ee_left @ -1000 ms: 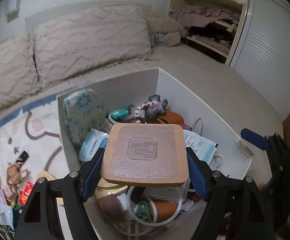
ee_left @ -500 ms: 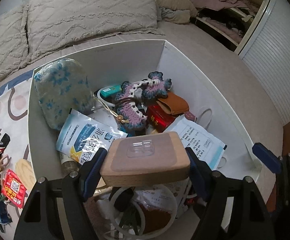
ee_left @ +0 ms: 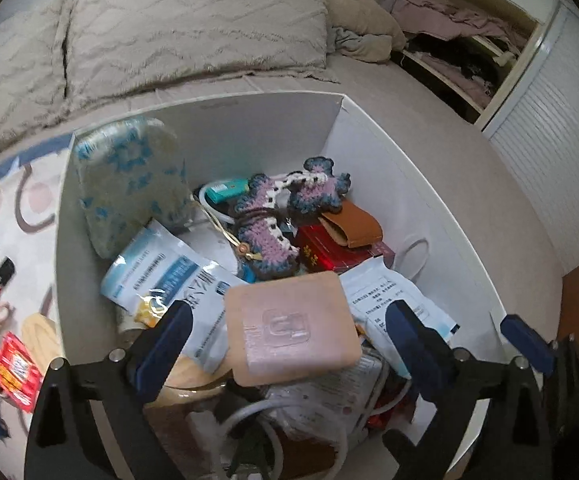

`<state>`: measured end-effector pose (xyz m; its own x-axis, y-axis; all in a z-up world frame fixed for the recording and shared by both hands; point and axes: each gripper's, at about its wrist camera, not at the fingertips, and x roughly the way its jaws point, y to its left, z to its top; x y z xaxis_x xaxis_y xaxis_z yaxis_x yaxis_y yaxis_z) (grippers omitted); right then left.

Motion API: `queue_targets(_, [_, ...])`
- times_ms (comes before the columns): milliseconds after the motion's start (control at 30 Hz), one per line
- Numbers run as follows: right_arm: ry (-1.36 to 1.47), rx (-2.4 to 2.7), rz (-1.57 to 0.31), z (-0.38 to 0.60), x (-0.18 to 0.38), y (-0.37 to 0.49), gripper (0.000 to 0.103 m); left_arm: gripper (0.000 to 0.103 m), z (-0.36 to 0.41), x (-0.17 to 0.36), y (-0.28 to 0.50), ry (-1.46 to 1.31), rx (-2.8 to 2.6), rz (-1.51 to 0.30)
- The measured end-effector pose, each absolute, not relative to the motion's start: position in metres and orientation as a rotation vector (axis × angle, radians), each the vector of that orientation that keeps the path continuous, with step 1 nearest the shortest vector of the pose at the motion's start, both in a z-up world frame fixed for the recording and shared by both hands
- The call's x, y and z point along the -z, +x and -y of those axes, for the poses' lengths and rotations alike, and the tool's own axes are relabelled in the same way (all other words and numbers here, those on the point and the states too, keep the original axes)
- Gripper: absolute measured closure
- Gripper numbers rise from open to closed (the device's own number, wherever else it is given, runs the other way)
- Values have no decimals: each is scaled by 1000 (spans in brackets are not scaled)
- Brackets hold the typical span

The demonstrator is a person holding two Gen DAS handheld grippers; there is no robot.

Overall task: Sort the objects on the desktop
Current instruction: 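Lower the left tool into the box and open it, releasing the wooden pad, then withdraw both open tools up and away from the box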

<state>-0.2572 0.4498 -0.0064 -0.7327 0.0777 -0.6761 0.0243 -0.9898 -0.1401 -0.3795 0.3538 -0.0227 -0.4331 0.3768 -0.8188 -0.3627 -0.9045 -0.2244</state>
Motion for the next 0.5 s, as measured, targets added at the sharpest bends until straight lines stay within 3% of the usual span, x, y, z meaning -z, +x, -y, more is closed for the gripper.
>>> queue_targets(500, [-1101, -2859, 201, -452, 1, -254, 0, 5, -340, 9, -360, -1286, -2388, 4])
